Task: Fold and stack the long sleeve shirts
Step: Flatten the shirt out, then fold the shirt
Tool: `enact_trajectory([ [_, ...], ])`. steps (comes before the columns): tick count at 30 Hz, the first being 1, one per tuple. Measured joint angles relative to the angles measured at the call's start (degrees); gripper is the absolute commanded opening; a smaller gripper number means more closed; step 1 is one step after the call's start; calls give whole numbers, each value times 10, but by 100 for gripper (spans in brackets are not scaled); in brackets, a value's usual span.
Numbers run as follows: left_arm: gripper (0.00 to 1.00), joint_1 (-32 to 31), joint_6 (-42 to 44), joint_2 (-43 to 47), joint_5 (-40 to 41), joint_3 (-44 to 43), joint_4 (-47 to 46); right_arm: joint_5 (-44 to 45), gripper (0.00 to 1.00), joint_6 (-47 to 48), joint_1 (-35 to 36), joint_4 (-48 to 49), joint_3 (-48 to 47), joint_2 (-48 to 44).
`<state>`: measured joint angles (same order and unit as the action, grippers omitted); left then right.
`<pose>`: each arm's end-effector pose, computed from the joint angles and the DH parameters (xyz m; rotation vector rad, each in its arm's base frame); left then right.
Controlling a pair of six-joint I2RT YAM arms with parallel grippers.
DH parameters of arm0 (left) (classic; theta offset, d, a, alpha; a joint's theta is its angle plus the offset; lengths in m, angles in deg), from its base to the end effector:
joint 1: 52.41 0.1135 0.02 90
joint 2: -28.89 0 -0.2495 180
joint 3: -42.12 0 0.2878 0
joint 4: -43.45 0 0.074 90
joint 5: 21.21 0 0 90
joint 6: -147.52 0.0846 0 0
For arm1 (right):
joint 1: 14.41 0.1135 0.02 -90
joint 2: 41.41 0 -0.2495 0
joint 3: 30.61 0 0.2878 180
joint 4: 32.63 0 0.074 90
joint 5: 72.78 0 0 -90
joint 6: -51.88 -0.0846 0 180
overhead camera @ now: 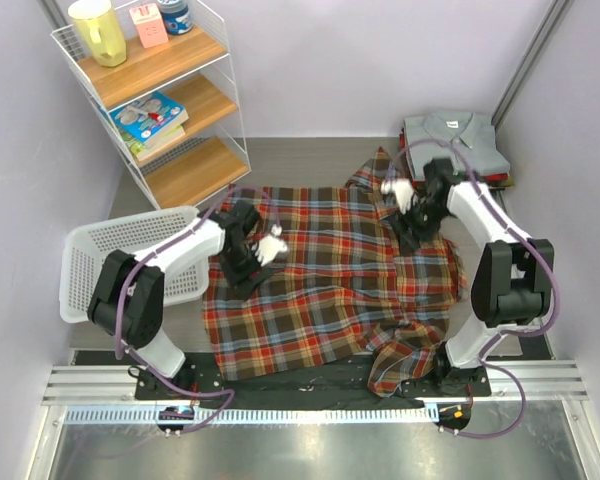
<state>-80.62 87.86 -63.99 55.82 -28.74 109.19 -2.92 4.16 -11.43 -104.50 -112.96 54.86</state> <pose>0.2602 -0.1611 0.0985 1.5115 2.6823 -0.3488 0.3359 0.0467 0.1393 -1.1415 2.6886 0.4524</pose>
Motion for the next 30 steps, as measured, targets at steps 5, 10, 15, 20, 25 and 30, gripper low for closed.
enact_trajectory([
  [5,70,26,-3,1,-38,-120,-5,1,72,-41,0,58,-153,13],
  [10,70,53,-19,-13,-59,-201,-34,24,92,-68,6,103,-257,108],
  [15,71,82,-45,-49,-77,-229,-64,54,90,-90,31,116,-272,192],
  [20,71,103,-70,-69,-83,-227,-80,86,78,-115,57,141,-272,235],
  [25,71,113,-79,-69,-83,-222,-96,136,50,-130,60,169,-282,270],
  [30,71,120,-80,-76,-85,-224,-105,167,2,-135,56,173,-308,300],
])
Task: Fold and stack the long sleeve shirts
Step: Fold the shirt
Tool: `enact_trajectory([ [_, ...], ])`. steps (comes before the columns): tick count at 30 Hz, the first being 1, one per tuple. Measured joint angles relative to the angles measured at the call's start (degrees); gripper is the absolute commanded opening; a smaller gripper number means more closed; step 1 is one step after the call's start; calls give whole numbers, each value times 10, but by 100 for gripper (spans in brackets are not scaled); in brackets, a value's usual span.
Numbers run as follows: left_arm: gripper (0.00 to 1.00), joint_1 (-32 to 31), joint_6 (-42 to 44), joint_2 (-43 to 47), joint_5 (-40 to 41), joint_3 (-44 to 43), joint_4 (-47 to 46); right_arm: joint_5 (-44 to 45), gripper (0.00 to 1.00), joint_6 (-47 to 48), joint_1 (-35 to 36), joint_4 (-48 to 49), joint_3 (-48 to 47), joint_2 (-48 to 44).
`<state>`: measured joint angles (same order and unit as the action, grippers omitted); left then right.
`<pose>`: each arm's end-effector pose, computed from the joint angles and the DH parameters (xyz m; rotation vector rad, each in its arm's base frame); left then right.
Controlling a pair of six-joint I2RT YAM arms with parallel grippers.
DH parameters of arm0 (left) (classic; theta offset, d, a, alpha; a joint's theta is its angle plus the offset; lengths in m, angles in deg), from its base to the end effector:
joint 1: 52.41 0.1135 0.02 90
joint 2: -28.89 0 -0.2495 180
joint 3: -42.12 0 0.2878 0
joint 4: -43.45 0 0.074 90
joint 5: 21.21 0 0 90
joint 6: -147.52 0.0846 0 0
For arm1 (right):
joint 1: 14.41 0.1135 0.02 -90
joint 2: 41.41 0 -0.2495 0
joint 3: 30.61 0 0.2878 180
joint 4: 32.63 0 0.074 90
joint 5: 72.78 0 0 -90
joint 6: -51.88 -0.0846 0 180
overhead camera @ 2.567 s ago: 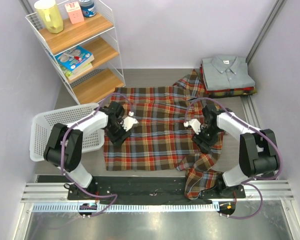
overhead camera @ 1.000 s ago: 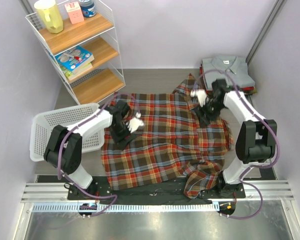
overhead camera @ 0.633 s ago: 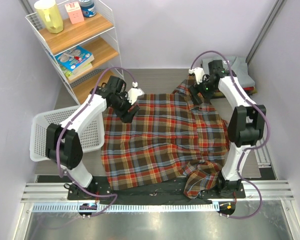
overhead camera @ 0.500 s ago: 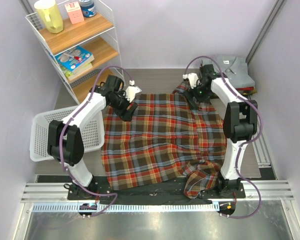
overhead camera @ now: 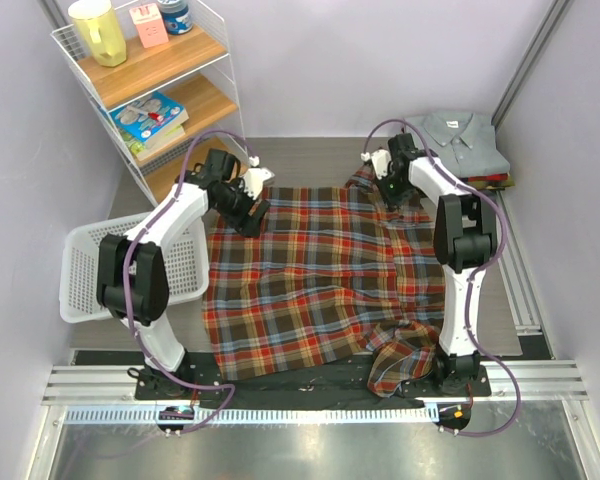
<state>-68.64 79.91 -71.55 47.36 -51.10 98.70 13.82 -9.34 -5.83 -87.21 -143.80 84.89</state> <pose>0.3959 -0.1474 0.1872 0.9764 2.4209 -0.4584 0.5017 0.0808 0.1027 -0.8954 2.5981 -0.0147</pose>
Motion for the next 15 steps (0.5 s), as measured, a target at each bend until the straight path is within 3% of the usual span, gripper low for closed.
enact_trajectory([
  [7,71,12,-9,-9,-3,0,-7,-28,3,-22,-6,-46,-60,-3],
  [8,71,13,-10,-9,-3,0,-10,-35,24,-28,-6,-53,-68,-10],
  [11,71,13,-11,-9,-8,0,-16,-43,47,-47,-5,-69,-83,-29],
  [15,72,13,-16,-9,-11,0,-25,-37,50,-75,7,-76,-87,-43],
])
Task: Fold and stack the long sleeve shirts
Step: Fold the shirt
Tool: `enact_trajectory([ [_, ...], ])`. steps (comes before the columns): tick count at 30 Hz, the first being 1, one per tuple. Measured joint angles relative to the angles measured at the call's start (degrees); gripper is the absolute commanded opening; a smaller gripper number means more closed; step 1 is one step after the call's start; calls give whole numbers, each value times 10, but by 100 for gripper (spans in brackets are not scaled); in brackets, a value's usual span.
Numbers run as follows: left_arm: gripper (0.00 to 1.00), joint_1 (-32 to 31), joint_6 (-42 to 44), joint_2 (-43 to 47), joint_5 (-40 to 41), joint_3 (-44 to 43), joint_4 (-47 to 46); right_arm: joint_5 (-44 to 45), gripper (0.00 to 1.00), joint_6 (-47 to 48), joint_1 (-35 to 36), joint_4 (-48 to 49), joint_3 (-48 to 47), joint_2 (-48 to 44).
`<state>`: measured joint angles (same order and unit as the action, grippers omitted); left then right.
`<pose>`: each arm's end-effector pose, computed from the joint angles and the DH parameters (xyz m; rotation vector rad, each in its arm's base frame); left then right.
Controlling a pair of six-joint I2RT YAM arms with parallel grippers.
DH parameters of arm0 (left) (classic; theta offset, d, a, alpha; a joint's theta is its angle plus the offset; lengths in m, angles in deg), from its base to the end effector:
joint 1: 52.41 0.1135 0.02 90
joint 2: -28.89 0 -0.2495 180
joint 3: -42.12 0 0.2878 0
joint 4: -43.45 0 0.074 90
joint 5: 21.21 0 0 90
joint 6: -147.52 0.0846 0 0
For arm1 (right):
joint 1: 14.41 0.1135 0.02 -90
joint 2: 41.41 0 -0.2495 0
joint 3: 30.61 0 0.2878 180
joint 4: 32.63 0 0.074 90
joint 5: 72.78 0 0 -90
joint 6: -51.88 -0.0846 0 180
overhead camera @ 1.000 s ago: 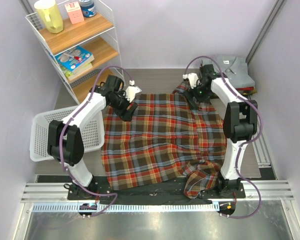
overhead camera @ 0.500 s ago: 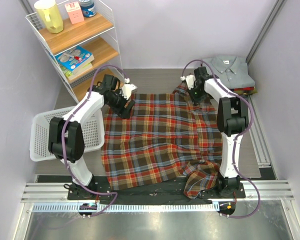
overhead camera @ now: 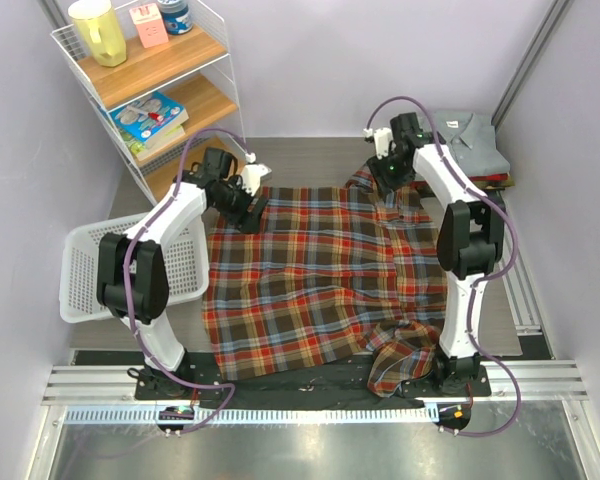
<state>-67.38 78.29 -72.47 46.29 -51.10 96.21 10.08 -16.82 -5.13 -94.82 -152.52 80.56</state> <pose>0.4052 -0.1418 0.1844 0.9175 2.4121 -0.4781 0.5050 0.0932 0.1851 -0.7371 2.5414 0.0957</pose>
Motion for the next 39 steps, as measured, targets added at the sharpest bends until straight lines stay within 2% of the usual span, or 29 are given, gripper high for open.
enact_trajectory([
  [8,73,0,-8,14,5,23,-7,41,52,-37,38,3,33,24],
  [15,73,0,-8,40,8,34,-9,88,47,-40,37,10,55,61],
  [18,73,0,-7,41,9,34,-12,97,28,-39,36,12,58,63],
  [19,73,0,-7,41,10,34,-12,99,17,-38,35,14,58,63],
  [23,73,0,-7,41,10,34,-13,103,1,-38,31,11,53,63],
  [27,73,0,-5,43,10,34,-12,98,1,-35,28,-14,23,61],
  [31,73,0,-4,56,10,34,-12,81,1,-28,18,-52,-45,43],
  [35,76,0,-5,79,9,34,-15,21,1,-42,-7,-63,-127,-10],
  [39,81,0,-9,103,8,34,-27,-66,1,-90,-45,-45,-149,-87],
])
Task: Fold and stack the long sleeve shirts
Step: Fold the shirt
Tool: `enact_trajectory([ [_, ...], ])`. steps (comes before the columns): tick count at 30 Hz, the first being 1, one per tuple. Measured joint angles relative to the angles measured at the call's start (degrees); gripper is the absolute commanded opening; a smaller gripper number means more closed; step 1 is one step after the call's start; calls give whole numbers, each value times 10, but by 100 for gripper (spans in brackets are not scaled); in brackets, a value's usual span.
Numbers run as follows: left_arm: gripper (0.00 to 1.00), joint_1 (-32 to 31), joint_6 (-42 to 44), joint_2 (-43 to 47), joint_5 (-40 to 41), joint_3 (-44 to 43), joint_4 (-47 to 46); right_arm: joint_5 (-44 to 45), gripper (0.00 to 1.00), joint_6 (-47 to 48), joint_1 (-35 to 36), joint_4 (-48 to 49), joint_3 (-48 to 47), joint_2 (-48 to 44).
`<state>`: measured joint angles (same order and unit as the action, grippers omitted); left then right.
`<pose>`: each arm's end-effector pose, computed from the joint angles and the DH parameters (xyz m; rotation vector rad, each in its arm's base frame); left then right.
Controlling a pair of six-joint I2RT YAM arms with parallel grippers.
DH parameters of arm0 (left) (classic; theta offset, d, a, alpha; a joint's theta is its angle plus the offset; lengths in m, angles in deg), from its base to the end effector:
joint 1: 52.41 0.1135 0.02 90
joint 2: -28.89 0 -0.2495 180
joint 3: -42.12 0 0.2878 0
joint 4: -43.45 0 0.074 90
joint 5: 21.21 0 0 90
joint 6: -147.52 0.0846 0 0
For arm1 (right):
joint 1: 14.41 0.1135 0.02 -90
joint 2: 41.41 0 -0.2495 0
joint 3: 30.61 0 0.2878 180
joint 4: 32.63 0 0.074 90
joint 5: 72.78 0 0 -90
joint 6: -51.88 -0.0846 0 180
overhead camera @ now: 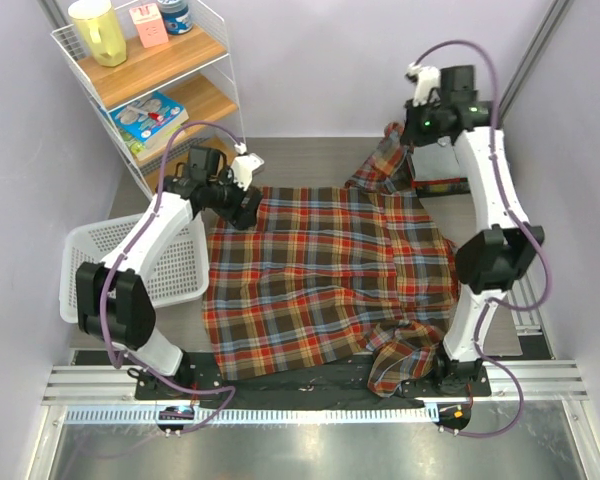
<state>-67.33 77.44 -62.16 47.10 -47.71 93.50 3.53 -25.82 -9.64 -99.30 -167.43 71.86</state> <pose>0.3860 -0.1352 0.2378 0.8799 2.2600 -0.4260 0.4930 0.0612 0.3509 -0.4603 2.2598 0.2103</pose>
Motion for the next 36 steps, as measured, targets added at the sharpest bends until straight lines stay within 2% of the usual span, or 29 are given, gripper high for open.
enact_trajectory([
  [1,86,0,-1,6,-2,0,-5,-27,1,-19,-10,9,0,-17],
  [2,99,0,-1,12,-5,0,-14,-56,1,-39,-21,20,1,-33],
  [8,100,0,-14,54,-63,5,-71,-208,1,-217,-67,175,92,-85],
  [13,100,-5,-57,51,-141,-21,-111,-282,1,-374,-74,329,195,-97],
  [18,100,-43,-100,19,-157,-75,-178,-312,1,-456,-66,414,262,-124],
  [27,100,-142,-143,-87,-130,-147,-345,-323,1,-540,-52,525,387,-241],
  [31,100,-172,-122,-118,-125,-142,-419,-323,1,-560,-49,550,403,-260],
  [36,100,-213,-38,-121,-90,-120,-479,-323,1,-577,-49,566,423,-262],
])
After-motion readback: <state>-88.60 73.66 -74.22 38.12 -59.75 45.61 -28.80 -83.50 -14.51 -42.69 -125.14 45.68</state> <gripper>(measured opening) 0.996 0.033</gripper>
